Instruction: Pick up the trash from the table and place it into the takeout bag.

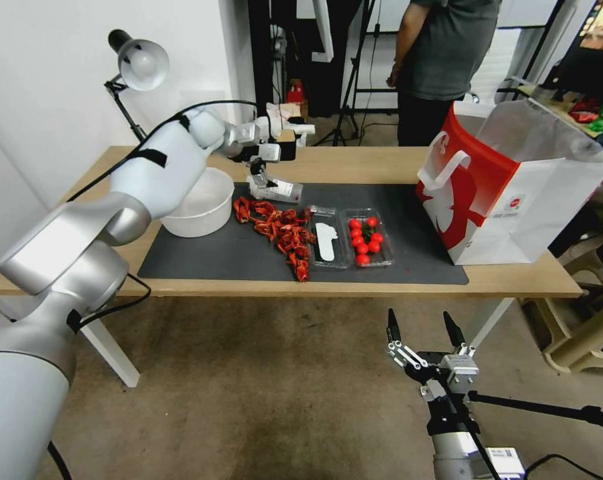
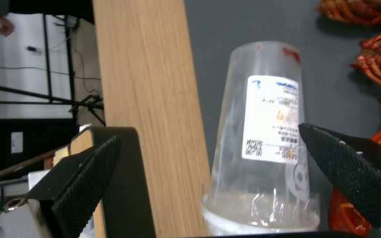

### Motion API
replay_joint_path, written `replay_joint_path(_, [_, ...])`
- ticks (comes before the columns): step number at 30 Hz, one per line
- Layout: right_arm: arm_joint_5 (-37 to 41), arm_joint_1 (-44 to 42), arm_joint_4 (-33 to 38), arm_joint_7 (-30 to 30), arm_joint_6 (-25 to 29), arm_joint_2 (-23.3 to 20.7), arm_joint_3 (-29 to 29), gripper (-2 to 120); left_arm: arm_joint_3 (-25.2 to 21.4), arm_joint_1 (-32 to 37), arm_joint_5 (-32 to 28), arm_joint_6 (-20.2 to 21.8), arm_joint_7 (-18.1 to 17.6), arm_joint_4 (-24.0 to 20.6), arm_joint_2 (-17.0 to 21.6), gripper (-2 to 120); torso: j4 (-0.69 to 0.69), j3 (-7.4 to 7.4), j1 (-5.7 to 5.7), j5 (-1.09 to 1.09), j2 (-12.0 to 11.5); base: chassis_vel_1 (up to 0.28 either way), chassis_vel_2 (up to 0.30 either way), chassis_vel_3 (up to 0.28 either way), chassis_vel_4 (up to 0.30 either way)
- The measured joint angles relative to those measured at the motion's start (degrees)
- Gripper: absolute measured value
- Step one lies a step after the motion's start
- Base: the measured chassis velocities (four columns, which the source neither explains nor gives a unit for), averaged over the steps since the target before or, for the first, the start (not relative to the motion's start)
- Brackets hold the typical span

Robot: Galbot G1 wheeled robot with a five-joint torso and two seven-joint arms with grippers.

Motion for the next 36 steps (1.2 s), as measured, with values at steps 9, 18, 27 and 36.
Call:
replay_joint_path(9, [0.09, 0.09, 0.01, 0.00, 0.00, 0.08, 0.00, 100, 1.35, -0.08, 2.90, 0.44, 0.18, 2.09, -1.91, 100, 0.00, 0.00, 0.00, 0.00, 0.01, 0.000, 0.000, 0.000, 0.000])
replay_joint_path(18, [0.14, 0.17, -0.17, 0.05, 0.00, 0.10, -0.02, 100, 2.02, 0.07, 5.23, 1.59, -0.22, 5.10, -3.71, 100, 0.00, 0.00, 0.00, 0.00, 0.00, 0.000, 0.000, 0.000, 0.000])
replay_joint_path(27, [0.16, 0.11, -0.20, 0.06, 0.00, 0.23, -0.06, 100, 1.87, 0.16, 7.18, 1.85, -1.99, 8.43, -5.70, 100, 0.00, 0.00, 0.00, -0.01, 0.00, 0.000, 0.000, 0.000, 0.000])
replay_joint_path(36, [0.17, -0.36, -0.20, -0.13, 0.00, 0.47, 0.03, 100, 1.90, 0.27, 8.75, 1.68, -1.88, 9.13, -6.37, 100, 0.00, 0.00, 0.00, 0.00, 0.00, 0.000, 0.000, 0.000, 0.000])
